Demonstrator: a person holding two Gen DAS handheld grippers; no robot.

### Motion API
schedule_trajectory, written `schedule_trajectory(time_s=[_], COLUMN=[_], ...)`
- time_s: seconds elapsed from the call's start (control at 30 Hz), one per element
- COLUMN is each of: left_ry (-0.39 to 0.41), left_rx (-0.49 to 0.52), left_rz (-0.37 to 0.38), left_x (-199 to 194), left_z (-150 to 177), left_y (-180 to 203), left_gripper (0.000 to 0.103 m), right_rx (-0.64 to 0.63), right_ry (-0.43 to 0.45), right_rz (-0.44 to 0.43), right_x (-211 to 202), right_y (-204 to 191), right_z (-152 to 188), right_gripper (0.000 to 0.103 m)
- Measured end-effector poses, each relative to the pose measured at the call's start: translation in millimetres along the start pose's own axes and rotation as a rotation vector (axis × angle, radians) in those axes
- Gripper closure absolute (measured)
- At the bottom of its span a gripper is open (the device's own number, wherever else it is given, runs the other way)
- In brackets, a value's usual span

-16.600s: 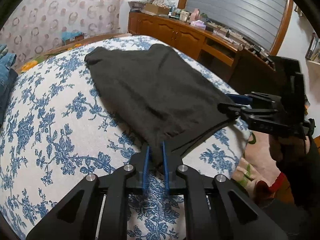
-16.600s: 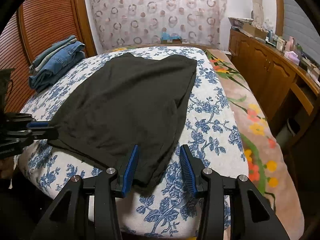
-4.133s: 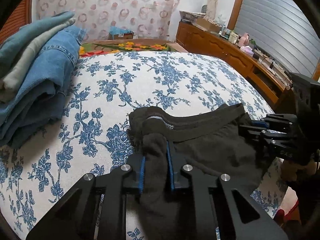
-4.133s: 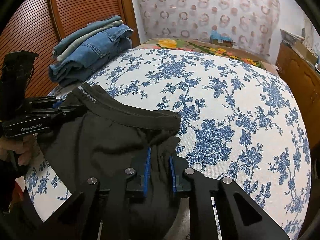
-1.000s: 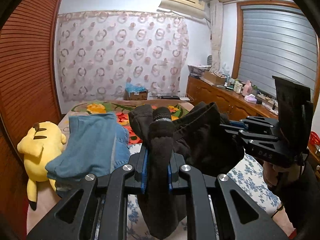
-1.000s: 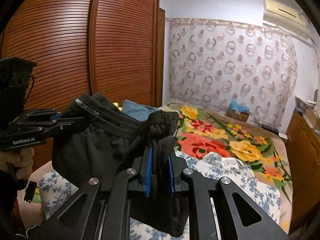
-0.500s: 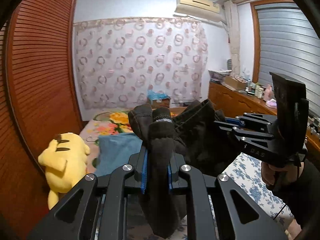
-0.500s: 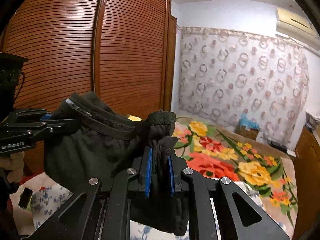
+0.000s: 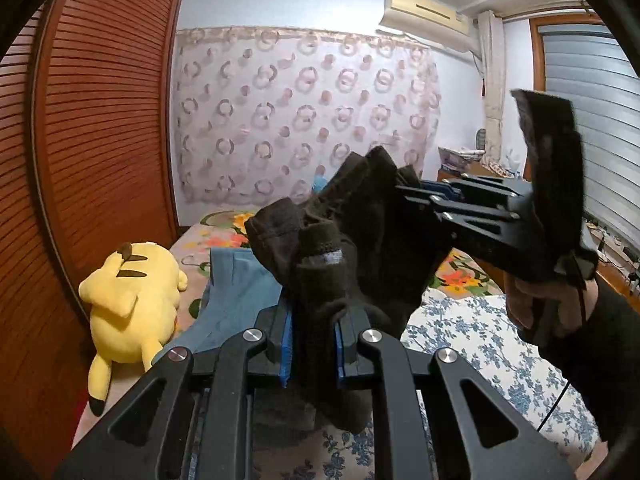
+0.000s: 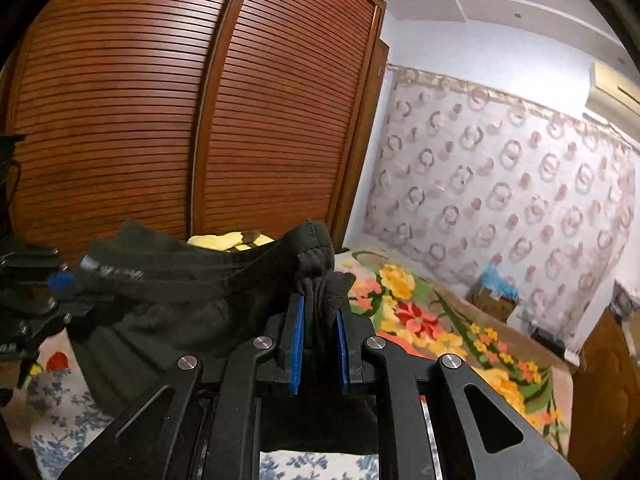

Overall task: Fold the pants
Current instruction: 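Lift the folded black garment with both tools toward the jeans stack, then lower the black garment onto the folded jeans stack with both tools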

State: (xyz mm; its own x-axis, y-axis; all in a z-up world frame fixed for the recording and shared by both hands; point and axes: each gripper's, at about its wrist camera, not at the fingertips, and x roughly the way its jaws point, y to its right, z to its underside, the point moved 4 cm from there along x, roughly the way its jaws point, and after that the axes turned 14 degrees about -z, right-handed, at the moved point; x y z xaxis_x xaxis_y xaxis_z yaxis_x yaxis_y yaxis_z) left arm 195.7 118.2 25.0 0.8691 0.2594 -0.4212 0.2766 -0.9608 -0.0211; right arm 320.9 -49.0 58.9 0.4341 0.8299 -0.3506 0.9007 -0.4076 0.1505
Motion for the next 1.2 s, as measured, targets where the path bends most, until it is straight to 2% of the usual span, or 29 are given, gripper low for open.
schedule_trajectory(time_s=[0.3, 0.57, 0.8, 1.2], left_ry=[-0.005, -0.047, -0.047, -0.139], left_rx=[-0.07, -0.144, -0.183, -0.223], left_rz=[-0.039, -0.018, -0.05, -0.073], left_x=[11.5, 17.9, 20.4, 50.3], left_z=[7.6, 30.4, 30.5, 54.1], left_y=[-18.8, -27.0, -41.1, -55.3], left_gripper=[0.087, 0.087, 0.086, 0.085], right_rx=[-0.055, -0.077, -0.114, -0.096], right_ry=[-0.028, -0.051, -0.068, -0.149], right_rz=[-0.053, -0.109, -0.146, -0.167], right_x=[36.8, 60.4, 74.8, 97.8], right_y=[10.3, 19.1, 17.3, 28.9], right_z=[-4.2, 0.4, -7.7, 6.3], right_gripper=[0.089, 0.089, 0.089, 0.089])
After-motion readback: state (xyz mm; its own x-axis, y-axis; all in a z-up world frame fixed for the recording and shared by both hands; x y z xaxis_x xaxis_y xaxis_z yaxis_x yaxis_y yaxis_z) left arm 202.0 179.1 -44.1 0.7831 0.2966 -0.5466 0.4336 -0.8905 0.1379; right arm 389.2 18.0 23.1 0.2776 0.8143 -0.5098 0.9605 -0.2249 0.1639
